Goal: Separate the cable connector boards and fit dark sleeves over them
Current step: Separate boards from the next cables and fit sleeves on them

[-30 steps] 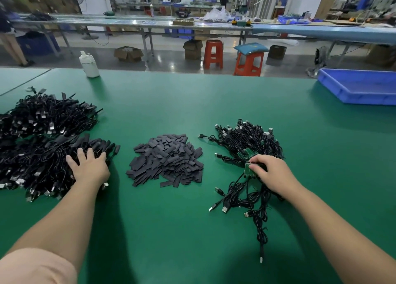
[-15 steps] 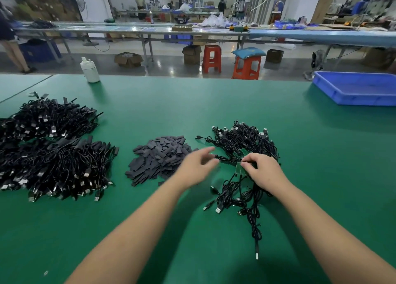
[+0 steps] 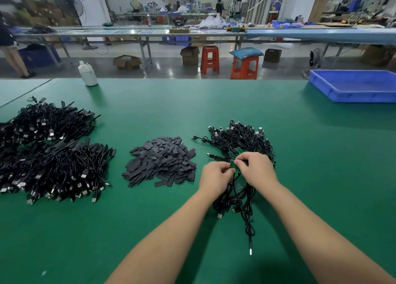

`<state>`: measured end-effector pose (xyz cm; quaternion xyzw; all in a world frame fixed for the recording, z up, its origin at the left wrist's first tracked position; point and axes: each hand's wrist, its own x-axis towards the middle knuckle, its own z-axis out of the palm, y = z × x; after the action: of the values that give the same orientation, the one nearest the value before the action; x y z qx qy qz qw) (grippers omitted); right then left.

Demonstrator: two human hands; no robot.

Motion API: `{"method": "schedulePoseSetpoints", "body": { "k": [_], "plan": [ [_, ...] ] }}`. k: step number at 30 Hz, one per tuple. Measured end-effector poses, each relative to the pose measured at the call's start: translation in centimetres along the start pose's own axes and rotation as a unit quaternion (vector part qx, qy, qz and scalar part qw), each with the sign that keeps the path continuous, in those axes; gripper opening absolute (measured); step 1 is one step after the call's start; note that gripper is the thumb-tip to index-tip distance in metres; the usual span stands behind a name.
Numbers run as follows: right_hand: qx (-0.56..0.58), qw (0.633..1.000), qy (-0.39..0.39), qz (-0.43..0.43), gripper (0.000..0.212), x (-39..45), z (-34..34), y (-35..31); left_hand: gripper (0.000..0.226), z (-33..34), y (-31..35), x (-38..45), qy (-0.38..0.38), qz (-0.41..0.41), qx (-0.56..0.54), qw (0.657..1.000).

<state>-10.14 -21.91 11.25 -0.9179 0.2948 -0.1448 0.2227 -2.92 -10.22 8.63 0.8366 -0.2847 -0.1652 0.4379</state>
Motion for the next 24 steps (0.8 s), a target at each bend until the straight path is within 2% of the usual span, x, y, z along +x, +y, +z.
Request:
{"method": "schedulePoseSetpoints", "body": {
  "k": [9, 14, 21, 24],
  "plan": [
    [-0.002, 0.999, 0.046, 0.012, 0.018, 0.0, 1.2, 0.0, 0.020, 0.9, 0.7, -0.2, 0.043, -0.023, 0.024, 0.999],
    [-0.030, 0.999, 0.017, -0.026, 0.018, 0.7, 1.4, 1.4, 0.017, -0.5, -0.4, 0.1, 0.053, -0.031, 0.021, 0.998],
    [-0.095, 0.995, -0.030, -0.012, 0.032, 1.9, 1.6, 4.2, 0.026, -4.9, -2.5, -0.1, -0.038, -0.069, 0.021, 0.997],
    [-0.089, 0.994, 0.047, -0.053, 0.033, 1.4, 2.6, 4.0, 0.024, -6.0, -2.5, -0.6, -0.040, -0.073, -0.076, 0.994]
  ]
}}
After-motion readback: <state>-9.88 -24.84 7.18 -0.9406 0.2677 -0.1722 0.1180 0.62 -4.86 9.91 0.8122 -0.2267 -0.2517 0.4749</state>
